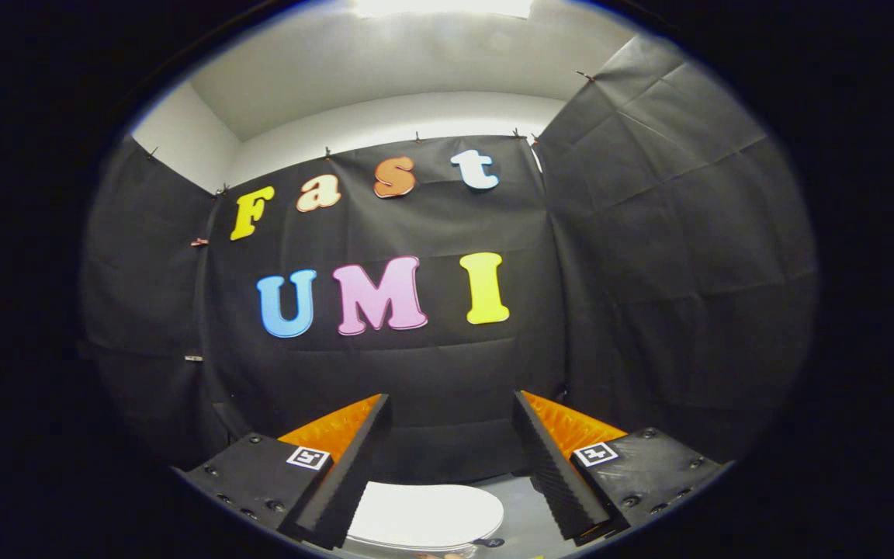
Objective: Open the toilet lid.
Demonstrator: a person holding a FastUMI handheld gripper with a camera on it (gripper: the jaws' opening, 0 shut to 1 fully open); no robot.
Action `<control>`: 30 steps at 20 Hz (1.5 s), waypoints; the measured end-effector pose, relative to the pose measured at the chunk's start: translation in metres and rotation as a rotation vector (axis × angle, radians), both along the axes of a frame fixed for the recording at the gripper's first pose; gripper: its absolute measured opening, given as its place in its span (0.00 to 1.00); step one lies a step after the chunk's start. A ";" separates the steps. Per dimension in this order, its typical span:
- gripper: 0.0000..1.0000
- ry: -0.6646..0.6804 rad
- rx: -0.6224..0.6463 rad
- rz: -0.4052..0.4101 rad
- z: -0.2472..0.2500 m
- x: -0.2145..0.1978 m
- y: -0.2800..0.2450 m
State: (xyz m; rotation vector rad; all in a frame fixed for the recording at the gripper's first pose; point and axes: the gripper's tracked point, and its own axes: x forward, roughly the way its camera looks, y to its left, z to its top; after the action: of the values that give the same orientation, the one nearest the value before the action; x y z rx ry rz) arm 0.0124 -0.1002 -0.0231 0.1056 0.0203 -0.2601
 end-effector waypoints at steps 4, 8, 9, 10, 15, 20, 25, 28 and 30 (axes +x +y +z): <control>0.98 0.045 0.074 -0.100 -0.040 0.005 -0.040; 0.98 0.094 0.213 -0.165 -0.096 0.007 -0.071; 0.98 0.098 0.248 -0.177 -0.110 0.008 -0.078; 0.98 0.110 0.277 -0.195 -0.126 0.011 -0.085; 0.98 0.254 0.396 -0.280 -0.227 0.010 -0.112; 0.99 0.380 0.511 -0.340 -0.320 0.008 -0.129; 0.99 0.503 0.643 -0.409 -0.404 -0.007 -0.128; 0.98 0.519 0.673 -0.407 -0.426 -0.009 -0.125; 0.99 0.529 0.700 -0.415 -0.440 -0.007 -0.126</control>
State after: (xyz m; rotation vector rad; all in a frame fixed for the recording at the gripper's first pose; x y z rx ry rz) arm 0.0054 -0.2257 -0.4630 0.7401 0.6237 -0.6834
